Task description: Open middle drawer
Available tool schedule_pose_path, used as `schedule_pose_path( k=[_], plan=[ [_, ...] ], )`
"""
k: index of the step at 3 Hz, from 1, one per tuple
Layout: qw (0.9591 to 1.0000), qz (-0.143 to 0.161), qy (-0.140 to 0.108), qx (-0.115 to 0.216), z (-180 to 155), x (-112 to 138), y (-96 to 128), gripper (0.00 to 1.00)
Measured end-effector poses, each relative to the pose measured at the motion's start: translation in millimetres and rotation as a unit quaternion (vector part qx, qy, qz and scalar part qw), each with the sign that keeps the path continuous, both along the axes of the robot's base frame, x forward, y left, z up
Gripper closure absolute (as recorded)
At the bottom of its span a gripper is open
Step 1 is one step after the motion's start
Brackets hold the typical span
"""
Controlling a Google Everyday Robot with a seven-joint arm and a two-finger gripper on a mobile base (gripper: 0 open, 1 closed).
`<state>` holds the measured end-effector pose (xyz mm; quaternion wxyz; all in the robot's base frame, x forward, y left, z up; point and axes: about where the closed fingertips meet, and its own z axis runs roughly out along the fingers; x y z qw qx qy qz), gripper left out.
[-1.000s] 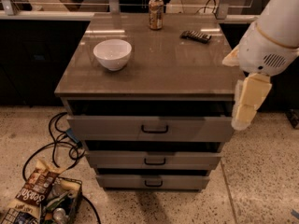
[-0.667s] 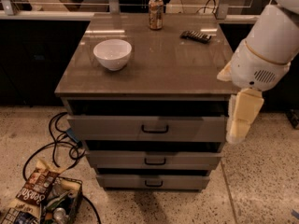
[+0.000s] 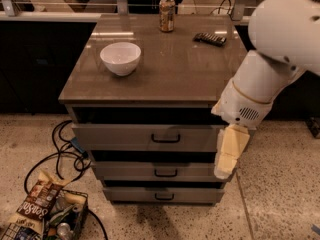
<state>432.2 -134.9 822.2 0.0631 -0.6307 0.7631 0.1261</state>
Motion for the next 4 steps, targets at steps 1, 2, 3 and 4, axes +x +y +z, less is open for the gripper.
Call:
schedule_pose_path(
  k=[1, 2, 3, 4],
  plan=[
    [0.9994, -0.001, 0.021, 0.028, -25, -1, 15, 0.00],
    [0.9977, -0.011, 0.051, 0.042, -46, -21, 18, 0.00],
    [0.9977, -0.011, 0.051, 0.042, -46, -21, 18, 0.00],
    [0.9980, -0.010, 0.054, 0.031, -58, -14, 31, 0.00]
  ],
)
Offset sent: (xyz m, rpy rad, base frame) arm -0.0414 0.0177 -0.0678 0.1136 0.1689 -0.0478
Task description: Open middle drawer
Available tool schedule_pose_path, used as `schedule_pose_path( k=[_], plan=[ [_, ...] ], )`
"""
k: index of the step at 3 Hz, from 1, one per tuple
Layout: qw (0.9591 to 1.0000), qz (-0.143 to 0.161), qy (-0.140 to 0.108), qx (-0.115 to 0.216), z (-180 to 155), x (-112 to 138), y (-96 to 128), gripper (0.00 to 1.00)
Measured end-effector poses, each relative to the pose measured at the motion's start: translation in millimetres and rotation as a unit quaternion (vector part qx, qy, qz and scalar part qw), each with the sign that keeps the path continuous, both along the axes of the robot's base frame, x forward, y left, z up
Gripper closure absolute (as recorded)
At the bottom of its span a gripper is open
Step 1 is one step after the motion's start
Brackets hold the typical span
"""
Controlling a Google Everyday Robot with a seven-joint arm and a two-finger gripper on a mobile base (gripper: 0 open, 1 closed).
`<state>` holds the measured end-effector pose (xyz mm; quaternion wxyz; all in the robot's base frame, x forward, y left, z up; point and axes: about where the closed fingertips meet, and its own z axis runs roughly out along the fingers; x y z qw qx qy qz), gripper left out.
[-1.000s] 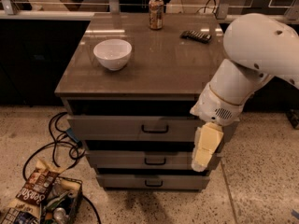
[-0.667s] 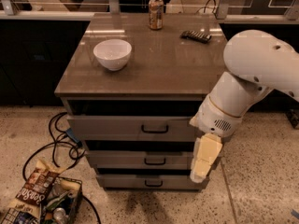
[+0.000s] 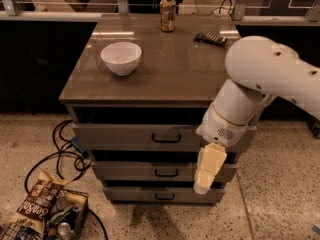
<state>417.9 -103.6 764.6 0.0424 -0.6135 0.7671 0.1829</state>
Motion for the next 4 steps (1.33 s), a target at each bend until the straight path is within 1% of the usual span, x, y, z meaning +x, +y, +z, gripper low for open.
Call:
schedule_pose_path(
  k=[1, 2, 3, 4],
  plan=[
    [0.9998, 0.003, 0.017, 0.010, -37, 2, 23, 0.00],
    [0.9991, -0.009, 0.030, 0.029, -67, -12, 33, 0.00],
    [0.9979, -0.023, 0.048, 0.037, -91, -31, 34, 0.00],
    [0.9971, -0.020, 0.059, 0.042, -113, -34, 44, 0.00]
  ],
)
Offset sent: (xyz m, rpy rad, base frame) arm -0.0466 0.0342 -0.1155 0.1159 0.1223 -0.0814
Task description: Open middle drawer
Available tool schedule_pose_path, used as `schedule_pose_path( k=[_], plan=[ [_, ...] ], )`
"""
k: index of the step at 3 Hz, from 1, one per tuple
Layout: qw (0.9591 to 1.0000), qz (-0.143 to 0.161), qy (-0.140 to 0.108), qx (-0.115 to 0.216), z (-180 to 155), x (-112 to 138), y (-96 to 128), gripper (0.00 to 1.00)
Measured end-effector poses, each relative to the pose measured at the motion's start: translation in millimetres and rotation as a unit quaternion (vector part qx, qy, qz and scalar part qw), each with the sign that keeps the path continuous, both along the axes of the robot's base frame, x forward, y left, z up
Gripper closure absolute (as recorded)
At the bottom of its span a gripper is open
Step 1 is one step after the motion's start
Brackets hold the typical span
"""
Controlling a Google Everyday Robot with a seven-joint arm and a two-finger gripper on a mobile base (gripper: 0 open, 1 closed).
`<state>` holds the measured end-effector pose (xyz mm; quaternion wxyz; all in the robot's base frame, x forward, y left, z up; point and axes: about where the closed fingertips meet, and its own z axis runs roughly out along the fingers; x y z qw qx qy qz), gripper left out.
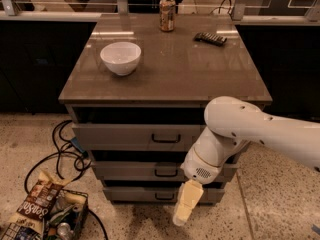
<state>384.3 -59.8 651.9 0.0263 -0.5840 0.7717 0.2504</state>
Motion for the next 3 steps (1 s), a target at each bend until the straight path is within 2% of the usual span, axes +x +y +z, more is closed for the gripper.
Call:
schedule_pose_path(
  k=[1, 2, 3],
  plan=[
    [0.9998, 0.017, -0.009, 0.003, -16, 14, 17, 0.00],
    [0.9992, 0.034, -0.016, -0.010, -33, 31, 35, 0.00],
    [0.9987, 0.040, -0.016, -0.029, -49, 36, 44, 0.00]
  ],
)
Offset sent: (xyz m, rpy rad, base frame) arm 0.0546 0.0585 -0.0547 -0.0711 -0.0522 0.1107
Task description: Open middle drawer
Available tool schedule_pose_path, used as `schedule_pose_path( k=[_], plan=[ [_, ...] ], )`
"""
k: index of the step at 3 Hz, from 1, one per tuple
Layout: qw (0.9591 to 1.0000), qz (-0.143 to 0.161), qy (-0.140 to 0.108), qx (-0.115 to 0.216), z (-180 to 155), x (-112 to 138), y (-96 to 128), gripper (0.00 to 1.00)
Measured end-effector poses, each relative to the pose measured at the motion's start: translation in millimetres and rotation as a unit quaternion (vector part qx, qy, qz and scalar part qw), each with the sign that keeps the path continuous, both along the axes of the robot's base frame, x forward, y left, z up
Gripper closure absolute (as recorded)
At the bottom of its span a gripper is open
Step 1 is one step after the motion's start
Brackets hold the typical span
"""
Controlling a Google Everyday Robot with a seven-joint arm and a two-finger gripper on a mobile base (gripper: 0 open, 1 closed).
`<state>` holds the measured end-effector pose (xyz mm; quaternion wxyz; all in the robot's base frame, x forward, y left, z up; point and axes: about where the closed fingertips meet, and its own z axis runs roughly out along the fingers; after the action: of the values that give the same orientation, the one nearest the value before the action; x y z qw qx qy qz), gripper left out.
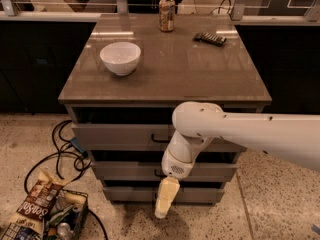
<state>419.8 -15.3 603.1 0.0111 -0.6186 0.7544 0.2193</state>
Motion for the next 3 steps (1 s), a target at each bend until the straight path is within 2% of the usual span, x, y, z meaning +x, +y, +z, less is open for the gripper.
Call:
schedule_pose_path(
  k=[1, 2, 3],
  plan=[
    [0.9997, -0.002, 0.000, -0.023, -13, 3, 8, 0.00],
    [0.9997, -0.002, 0.001, -0.022, -14, 3, 8, 0.00],
    [1.0000, 0.001, 0.004, 0.000, -38, 9, 23, 0.00]
  ],
)
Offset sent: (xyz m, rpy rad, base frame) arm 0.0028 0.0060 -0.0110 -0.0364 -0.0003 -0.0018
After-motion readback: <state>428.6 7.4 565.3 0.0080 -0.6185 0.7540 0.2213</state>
